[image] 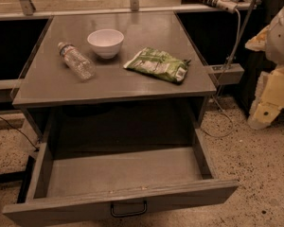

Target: Close top drawer

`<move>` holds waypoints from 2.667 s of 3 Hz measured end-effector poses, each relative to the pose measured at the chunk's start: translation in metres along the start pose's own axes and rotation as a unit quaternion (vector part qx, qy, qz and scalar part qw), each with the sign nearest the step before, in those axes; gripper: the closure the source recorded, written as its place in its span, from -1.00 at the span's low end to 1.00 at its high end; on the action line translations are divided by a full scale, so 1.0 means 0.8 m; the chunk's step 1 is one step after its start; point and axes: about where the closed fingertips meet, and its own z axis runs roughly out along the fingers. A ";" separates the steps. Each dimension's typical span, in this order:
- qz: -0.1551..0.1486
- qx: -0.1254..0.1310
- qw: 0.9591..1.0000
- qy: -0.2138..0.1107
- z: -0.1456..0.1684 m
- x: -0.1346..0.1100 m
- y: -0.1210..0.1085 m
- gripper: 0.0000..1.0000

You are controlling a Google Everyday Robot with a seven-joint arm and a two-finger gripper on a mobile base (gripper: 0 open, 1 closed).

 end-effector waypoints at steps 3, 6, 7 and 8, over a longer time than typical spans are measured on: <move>-0.022 0.002 0.999 -0.024 0.031 0.005 0.045 -0.64; -0.044 0.013 0.998 -0.038 0.093 0.024 0.101 0.76; -0.045 0.009 0.998 -0.037 0.099 0.027 0.105 1.00; -0.045 0.009 0.998 -0.037 0.099 0.027 0.105 1.00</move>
Offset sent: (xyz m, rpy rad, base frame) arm -0.0293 0.0093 -0.0427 0.0508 0.0059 0.0619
